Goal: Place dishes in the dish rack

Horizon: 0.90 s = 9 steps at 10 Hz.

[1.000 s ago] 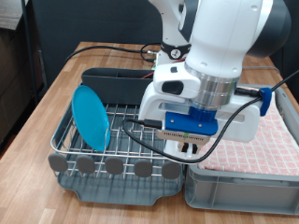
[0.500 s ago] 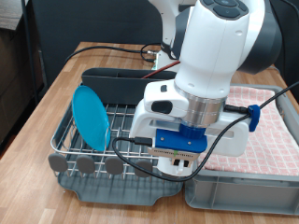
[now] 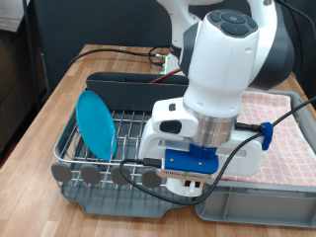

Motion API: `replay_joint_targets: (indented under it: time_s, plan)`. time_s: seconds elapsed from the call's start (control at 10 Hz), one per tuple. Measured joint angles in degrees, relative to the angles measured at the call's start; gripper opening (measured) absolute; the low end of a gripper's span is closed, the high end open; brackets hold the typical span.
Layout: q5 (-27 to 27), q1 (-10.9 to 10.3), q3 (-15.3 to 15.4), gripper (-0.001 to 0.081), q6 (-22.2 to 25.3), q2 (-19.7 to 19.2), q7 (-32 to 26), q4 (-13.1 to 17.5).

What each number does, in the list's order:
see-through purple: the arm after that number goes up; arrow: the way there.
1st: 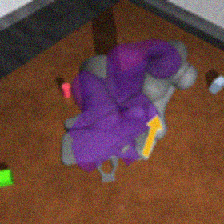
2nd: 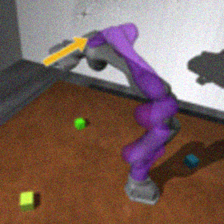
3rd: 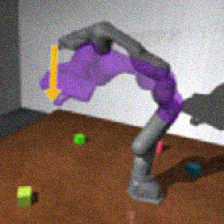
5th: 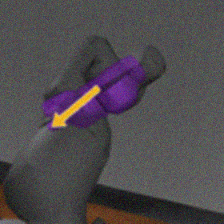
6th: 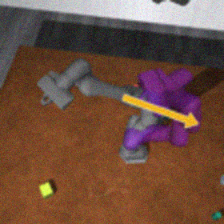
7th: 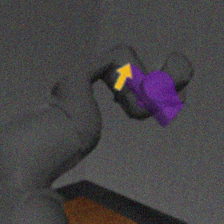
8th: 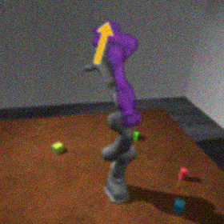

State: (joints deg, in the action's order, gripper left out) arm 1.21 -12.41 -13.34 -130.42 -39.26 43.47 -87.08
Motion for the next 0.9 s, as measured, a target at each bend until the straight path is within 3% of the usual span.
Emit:
replay_joint_targets:
  time_s: [0.2, 0.3, 0.4, 0.5, 0.6, 0.7, 0.8, 0.9]
  plan:
    - [0.00, 0.08, 0.08, 0.0071, -0.53, -0.88, 0.03, 0.66]
    - [-0.02, 0.08, 0.08, 0.0193, -0.59, -1.18, 0.04, 1.22]
    - [-0.02, 0.08, 0.12, 0.0193, 1.21, -1.41, 0.01, 2.28]
    - [-0.02, 0.08, 0.27, 0.0353, 3.99, -1.59, -0.20, 3.88]
    - [0.00, 0.14, 0.57, 0.0353, 7.60, -1.81, -0.43, 5.79]
    - [0.20, 0.26, 0.95, 0.0533, 12.65, -2.22, -0.72, 8.26]
    - [0.91, 0.58, 1.54, 0.0533, 18.89, -2.81, -1.18, 11.18]
    - [1.58, 1.00, 2.17, 0.0726, 24.71, -3.31, -1.32, 13.98]
